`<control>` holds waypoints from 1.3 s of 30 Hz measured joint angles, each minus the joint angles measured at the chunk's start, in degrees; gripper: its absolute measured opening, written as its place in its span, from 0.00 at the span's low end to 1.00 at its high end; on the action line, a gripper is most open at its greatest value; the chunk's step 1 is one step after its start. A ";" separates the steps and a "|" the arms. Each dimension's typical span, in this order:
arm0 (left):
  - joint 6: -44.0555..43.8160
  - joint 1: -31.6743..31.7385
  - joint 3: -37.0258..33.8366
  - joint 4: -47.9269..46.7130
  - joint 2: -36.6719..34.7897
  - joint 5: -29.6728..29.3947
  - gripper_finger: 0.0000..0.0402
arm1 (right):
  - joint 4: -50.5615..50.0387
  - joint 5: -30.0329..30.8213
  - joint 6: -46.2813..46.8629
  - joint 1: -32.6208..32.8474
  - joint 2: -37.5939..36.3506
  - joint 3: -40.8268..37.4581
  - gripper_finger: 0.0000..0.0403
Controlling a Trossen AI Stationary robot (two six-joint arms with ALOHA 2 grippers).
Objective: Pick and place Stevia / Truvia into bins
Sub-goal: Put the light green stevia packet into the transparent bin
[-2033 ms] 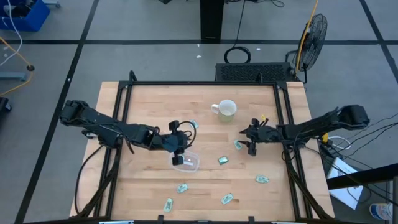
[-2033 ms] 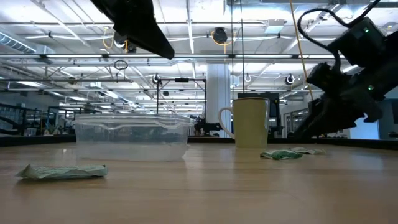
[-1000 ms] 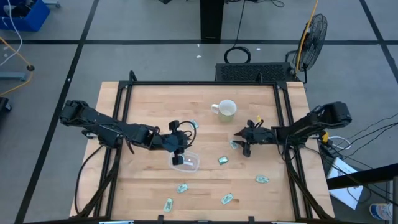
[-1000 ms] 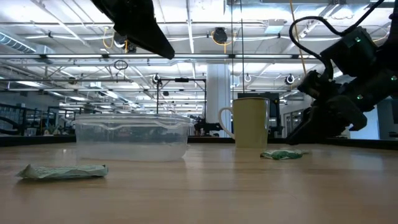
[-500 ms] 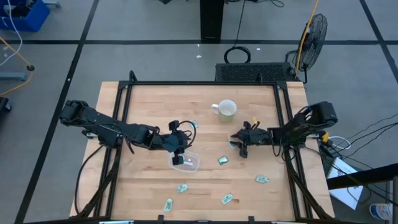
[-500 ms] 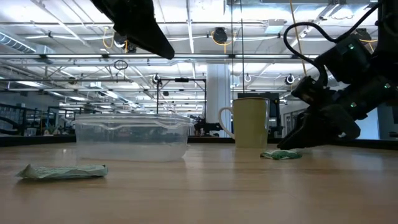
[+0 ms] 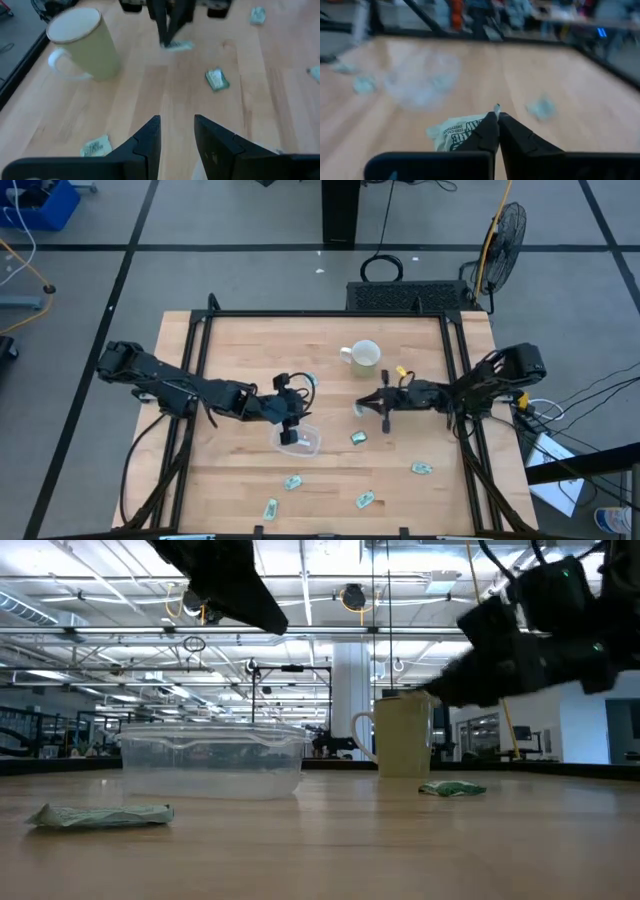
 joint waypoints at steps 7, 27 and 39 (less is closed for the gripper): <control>-0.12 1.72 -2.54 9.38 1.40 -0.09 0.31 | -28.33 1.78 -19.28 2.38 0.06 17.99 0.00; -14.08 3.07 -2.71 26.06 13.16 0.35 0.31 | -22.12 2.10 -31.30 2.65 0.35 22.68 0.00; -20.87 1.98 -2.69 25.30 13.25 -1.07 0.31 | -29.00 11.15 -36.55 2.54 0.37 22.68 0.00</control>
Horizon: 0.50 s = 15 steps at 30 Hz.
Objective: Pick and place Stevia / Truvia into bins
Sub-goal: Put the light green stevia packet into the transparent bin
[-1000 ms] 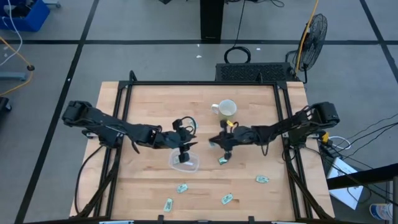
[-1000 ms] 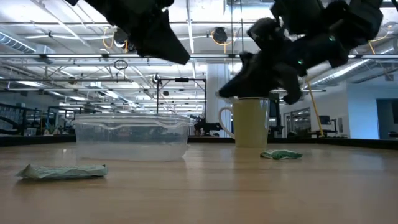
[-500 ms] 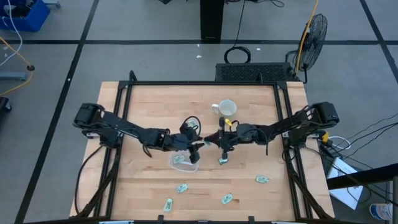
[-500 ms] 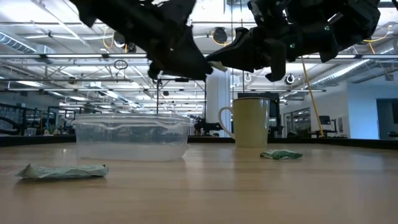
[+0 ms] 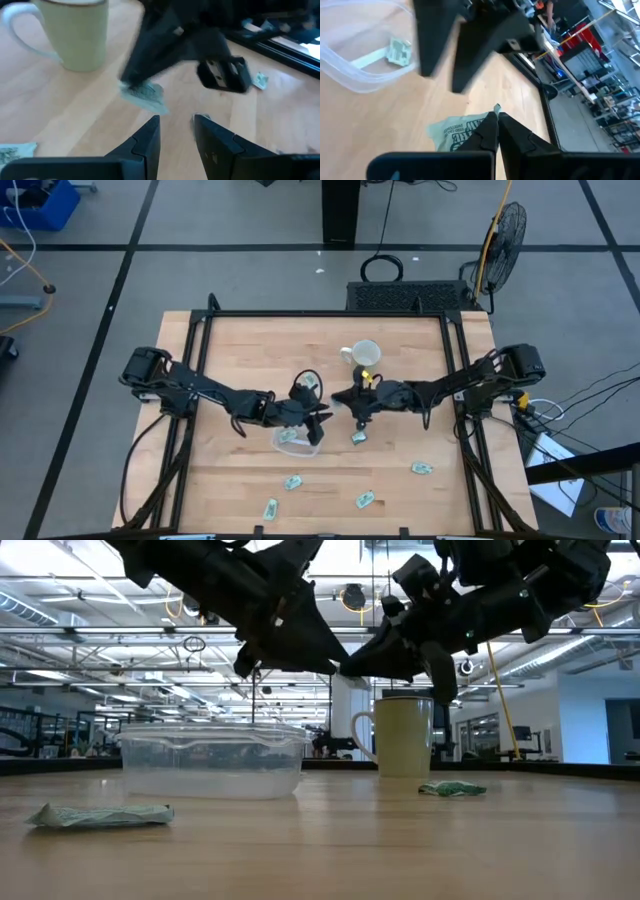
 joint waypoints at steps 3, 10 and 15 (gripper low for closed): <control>-0.25 0.14 0.00 0.19 0.00 -0.60 0.31 | 1.06 0.00 -0.20 0.03 -0.02 0.02 0.00; 0.15 0.44 0.00 -0.36 0.00 -3.10 0.31 | 3.83 -5.01 3.44 0.13 0.00 0.00 0.00; 1.62 0.81 0.00 -0.74 -0.02 -3.08 0.31 | 6.38 -6.27 6.11 0.11 -0.02 0.02 0.00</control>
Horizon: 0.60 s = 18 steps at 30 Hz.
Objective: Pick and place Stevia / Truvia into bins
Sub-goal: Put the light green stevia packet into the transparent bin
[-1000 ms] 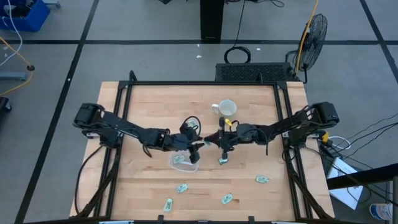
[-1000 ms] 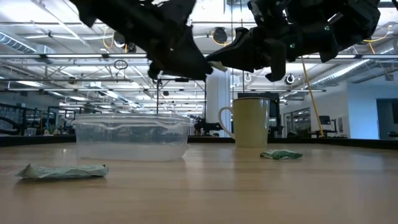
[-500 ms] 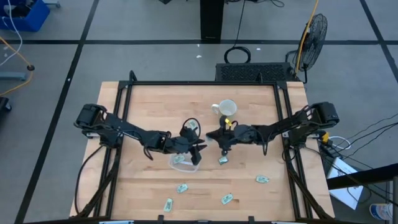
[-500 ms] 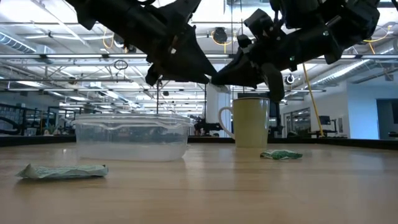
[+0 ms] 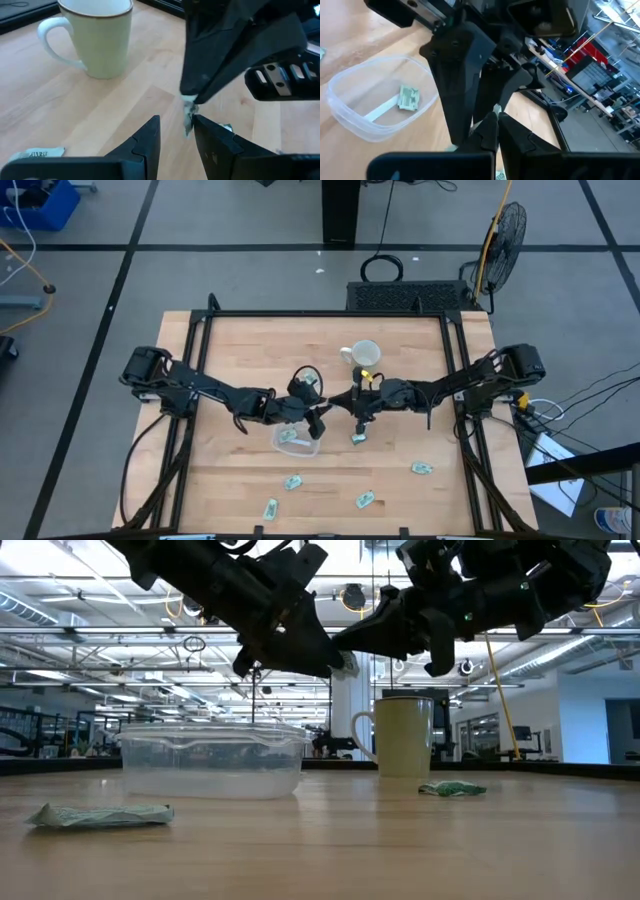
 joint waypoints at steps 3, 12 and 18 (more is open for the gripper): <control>1.43 -0.04 0.00 0.35 0.00 0.00 0.31 | 0.37 -0.06 0.14 0.00 0.00 -0.01 0.00; 6.73 -0.04 0.00 1.62 -0.02 0.42 0.12 | 0.30 -0.04 4.31 -0.33 0.00 -0.01 0.06; 7.62 -0.04 0.00 1.75 -0.04 0.41 0.03 | 0.34 -0.06 6.61 -1.10 0.00 0.00 0.12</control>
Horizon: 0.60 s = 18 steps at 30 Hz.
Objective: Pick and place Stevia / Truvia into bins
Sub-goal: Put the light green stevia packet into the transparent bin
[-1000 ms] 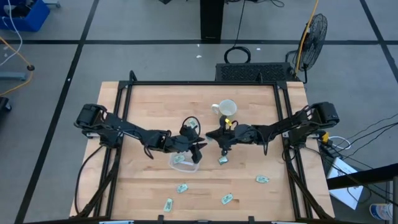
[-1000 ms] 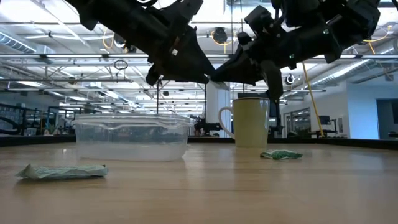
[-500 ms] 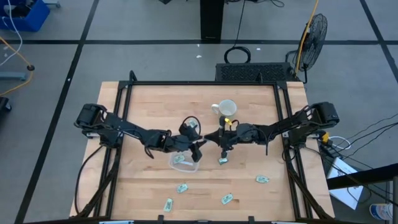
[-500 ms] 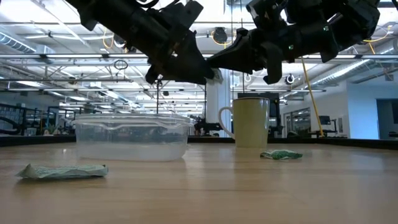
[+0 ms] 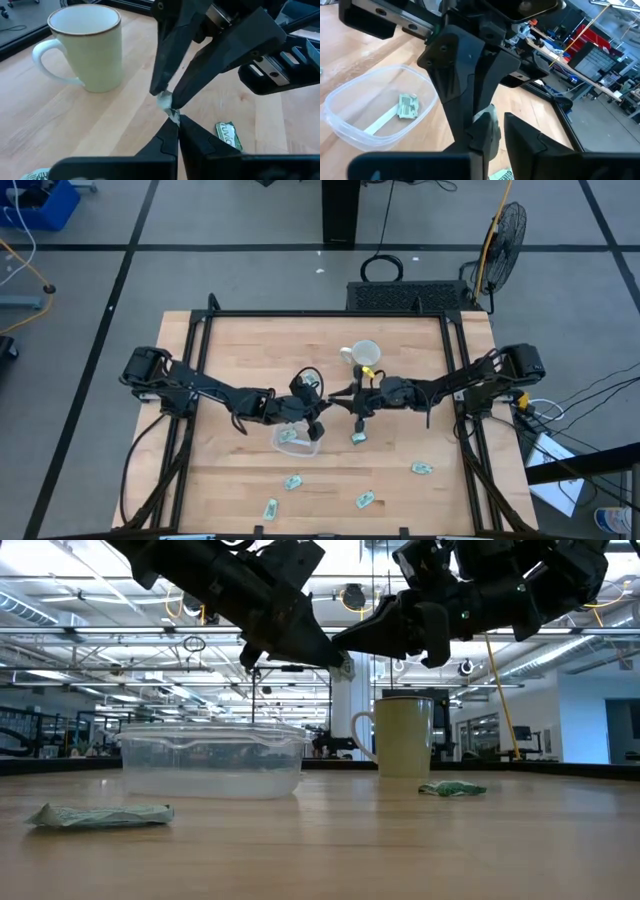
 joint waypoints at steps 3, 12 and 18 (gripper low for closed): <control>0.00 0.00 0.00 -0.40 0.00 0.03 0.03 | -0.04 0.11 0.04 -0.06 0.00 -0.01 0.17; -7.27 -1.48 0.02 -14.64 -2.47 10.02 0.01 | -0.09 0.40 1.14 1.13 -1.18 -0.03 0.31; -16.00 -6.42 0.02 -28.51 -8.05 11.70 0.01 | -0.42 0.49 1.11 0.94 -1.38 -0.06 0.34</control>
